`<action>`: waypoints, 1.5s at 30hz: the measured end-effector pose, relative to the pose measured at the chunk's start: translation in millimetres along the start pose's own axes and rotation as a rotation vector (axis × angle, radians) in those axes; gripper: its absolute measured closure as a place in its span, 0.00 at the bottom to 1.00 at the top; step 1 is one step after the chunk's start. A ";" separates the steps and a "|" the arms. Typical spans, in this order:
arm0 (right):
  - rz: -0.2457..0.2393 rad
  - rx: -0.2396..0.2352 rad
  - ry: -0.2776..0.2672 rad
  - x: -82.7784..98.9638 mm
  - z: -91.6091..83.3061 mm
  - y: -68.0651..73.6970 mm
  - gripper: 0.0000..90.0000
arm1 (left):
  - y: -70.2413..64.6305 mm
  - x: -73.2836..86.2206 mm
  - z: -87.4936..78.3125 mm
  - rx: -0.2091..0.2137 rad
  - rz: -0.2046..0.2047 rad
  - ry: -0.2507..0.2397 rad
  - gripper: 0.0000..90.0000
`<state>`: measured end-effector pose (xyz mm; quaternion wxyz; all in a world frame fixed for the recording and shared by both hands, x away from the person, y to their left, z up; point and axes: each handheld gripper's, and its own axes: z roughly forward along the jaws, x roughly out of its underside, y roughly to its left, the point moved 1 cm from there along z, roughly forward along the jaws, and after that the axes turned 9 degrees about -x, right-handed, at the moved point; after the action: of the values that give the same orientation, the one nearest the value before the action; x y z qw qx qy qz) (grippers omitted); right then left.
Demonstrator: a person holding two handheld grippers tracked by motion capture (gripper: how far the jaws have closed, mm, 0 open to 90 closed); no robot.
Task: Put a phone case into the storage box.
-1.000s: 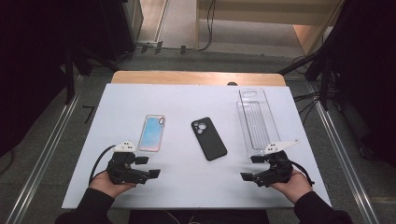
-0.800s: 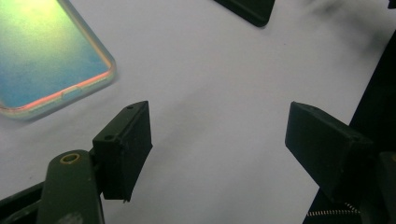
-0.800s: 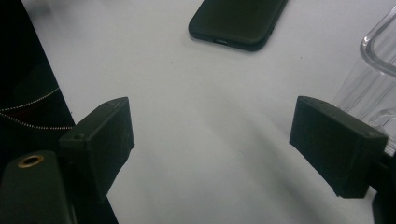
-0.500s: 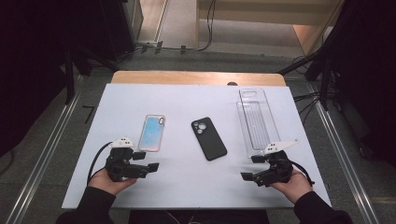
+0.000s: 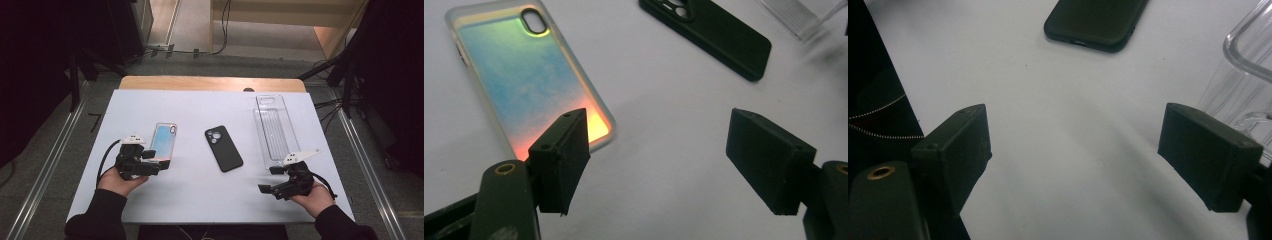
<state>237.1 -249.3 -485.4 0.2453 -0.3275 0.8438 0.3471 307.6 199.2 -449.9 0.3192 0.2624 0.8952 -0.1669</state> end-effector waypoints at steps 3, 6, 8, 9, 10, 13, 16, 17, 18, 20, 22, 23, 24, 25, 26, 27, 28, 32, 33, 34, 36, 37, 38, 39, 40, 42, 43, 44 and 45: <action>-0.001 0.002 0.002 0.1 0.0 -0.1 0.13 | 3.1 -7.2 3.4 -0.009 0.002 0.000 0.28; -0.003 0.004 0.002 0.4 -0.2 -0.3 0.13 | 4.9 -11.7 6.0 -0.013 0.001 -0.006 0.28; -0.002 0.005 0.003 0.5 -0.3 -0.3 0.13 | 6.9 -15.7 8.6 -0.020 -0.001 -0.004 0.28; -0.003 0.008 0.003 0.8 -0.5 -0.5 0.13 | 8.5 -18.6 11.6 -0.018 -0.010 -0.008 0.28; -0.002 0.008 0.003 0.8 -0.6 -0.6 0.13 | 8.5 -18.6 11.6 -0.018 -0.010 -0.008 0.28; -0.002 0.008 0.003 1.0 -0.6 -0.7 0.13 | 15.0 -21.7 17.4 -0.020 -0.031 0.007 0.33; -0.003 0.009 0.006 1.0 -0.3 -0.4 0.13 | 20.3 -24.2 20.8 -0.012 -0.057 0.041 0.46; -0.001 0.009 0.009 1.0 -0.1 -0.1 0.13 | 21.1 -24.9 22.2 -0.011 -0.082 0.055 0.53; -0.003 0.009 0.013 1.2 0.0 -0.2 0.13 | 22.3 -25.3 23.3 -0.015 -0.088 0.068 0.61; -0.002 0.009 0.016 1.3 0.2 0.0 0.13 | 26.0 -23.8 25.5 -0.017 -0.081 0.074 0.69; 0.000 0.012 0.015 1.4 0.0 0.4 0.13 | 30.3 -22.0 27.2 -0.018 -0.086 0.077 0.83; -0.003 0.011 0.014 1.4 -0.2 0.6 0.13 | 31.9 -20.7 28.0 -0.021 -0.078 0.079 0.91; -0.004 0.011 0.013 1.4 -0.3 0.9 0.13 | 32.7 -19.3 28.9 -0.023 -0.069 0.080 0.98; -0.004 0.011 0.012 1.3 -0.2 1.3 0.13 | 33.0 -18.2 30.3 -0.022 -0.061 0.087 1.00; -0.004 0.010 0.013 1.4 -0.1 1.5 0.13 | 33.1 -16.9 31.7 -0.022 -0.052 0.095 1.00; -0.006 0.010 0.015 1.4 0.0 1.6 0.13 | 33.7 -15.8 33.3 -0.023 -0.045 0.106 1.00; -0.008 0.009 0.015 1.5 0.2 1.7 0.13 | 33.8 -14.4 35.5 -0.025 -0.044 0.113 1.00; -0.008 0.012 0.020 1.7 0.2 1.8 0.13 | 37.1 -9.1 41.4 -0.042 -0.036 0.142 1.00; -0.008 0.012 0.020 1.8 0.2 1.8 0.13 | 38.7 -7.9 42.2 -0.045 -0.041 0.144 1.00; -0.008 0.011 0.019 1.9 0.2 1.9 0.13 | 40.5 -6.8 43.0 -0.048 -0.054 0.145 1.00; -0.010 0.012 0.018 1.9 0.3 1.9 0.13 | 44.2 -4.5 44.9 -0.055 -0.067 0.154 1.00; -0.006 0.012 0.020 1.9 0.3 2.0 0.13 | 45.8 -3.2 45.8 -0.058 -0.075 0.162 1.00; -0.005 0.012 0.021 1.9 0.4 2.1 0.13 | 46.9 -1.8 46.7 -0.063 -0.081 0.168 1.00; -0.004 0.012 0.022 1.9 0.4 2.2 0.13 | 48.8 -0.5 47.0 -0.069 -0.079 0.176 1.00; -0.008 0.012 0.021 1.9 0.6 2.0 0.13 | 50.0 0.3 47.1 -0.065 -0.094 0.172 1.00; -0.009 0.012 0.022 1.9 0.7 2.2 0.13 | 53.1 1.0 45.6 -0.069 -0.098 0.171 1.00; -0.009 0.012 0.024 2.0 0.7 2.2 0.13 | 53.7 1.4 45.2 -0.073 -0.107 0.168 1.00; -0.009 0.012 0.025 2.0 0.8 2.2 0.13 | 55.2 1.8 44.5 -0.070 -0.108 0.171 1.00; -0.009 0.014 0.027 2.1 0.9 2.2 0.13 | 56.2 2.1 43.9 -0.074 -0.109 0.170 1.00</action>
<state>234.3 -248.2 -486.4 0.2379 -0.3342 0.8479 0.3358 359.9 224.8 -491.2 0.2422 0.2145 0.9375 -0.1280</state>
